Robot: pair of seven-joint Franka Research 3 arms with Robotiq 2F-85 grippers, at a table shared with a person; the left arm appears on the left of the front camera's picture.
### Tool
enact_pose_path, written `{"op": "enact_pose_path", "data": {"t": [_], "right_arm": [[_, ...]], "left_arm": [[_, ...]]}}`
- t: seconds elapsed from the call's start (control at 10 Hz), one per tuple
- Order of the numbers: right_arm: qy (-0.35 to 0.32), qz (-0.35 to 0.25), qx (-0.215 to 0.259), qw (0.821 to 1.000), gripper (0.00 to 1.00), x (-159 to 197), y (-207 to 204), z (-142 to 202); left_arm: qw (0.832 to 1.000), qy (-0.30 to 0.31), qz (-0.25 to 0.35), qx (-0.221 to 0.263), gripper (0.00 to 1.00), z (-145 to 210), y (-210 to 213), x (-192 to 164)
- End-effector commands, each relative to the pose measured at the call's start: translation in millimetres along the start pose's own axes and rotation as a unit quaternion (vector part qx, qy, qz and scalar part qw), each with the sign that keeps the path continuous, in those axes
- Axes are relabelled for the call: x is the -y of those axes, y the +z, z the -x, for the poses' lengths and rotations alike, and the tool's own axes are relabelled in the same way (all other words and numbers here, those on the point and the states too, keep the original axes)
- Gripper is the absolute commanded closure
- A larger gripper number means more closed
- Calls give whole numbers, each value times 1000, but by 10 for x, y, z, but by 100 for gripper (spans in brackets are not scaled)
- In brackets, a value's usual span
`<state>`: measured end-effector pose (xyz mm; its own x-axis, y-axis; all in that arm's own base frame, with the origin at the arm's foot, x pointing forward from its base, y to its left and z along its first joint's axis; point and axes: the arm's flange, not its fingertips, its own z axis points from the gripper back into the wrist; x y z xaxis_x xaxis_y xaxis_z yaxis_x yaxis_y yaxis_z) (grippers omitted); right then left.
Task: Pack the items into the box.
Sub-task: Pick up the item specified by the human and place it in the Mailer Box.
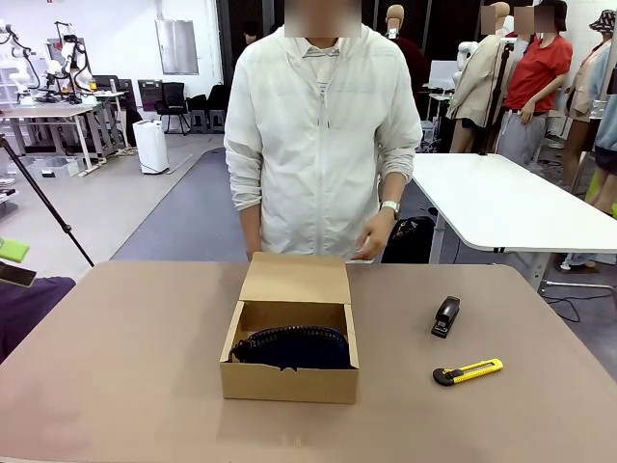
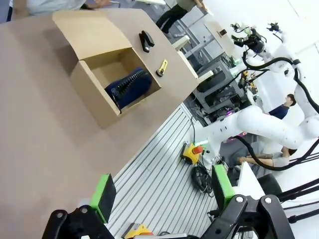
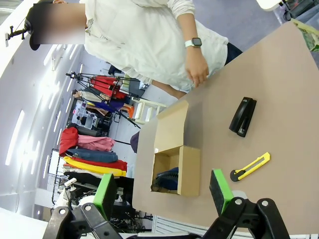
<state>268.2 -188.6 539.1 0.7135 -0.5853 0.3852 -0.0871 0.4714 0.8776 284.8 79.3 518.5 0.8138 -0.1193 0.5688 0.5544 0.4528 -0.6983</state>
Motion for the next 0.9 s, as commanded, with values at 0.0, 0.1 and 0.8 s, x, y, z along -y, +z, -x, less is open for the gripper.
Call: {"op": "enact_pose_path", "data": {"t": [0.0,0.1,0.8], "right_arm": [[12,-16,9,1000,0,-11,-19,-30],[12,-16,9,1000,0,-11,-19,-30],[12,-16,9,1000,0,-11,-19,-30]], "left_arm": [[1000,-3,7,3,0,11,21,1],[1000,-3,7,3,0,11,21,1],[1000,-3,7,3,0,11,21,1]]}}
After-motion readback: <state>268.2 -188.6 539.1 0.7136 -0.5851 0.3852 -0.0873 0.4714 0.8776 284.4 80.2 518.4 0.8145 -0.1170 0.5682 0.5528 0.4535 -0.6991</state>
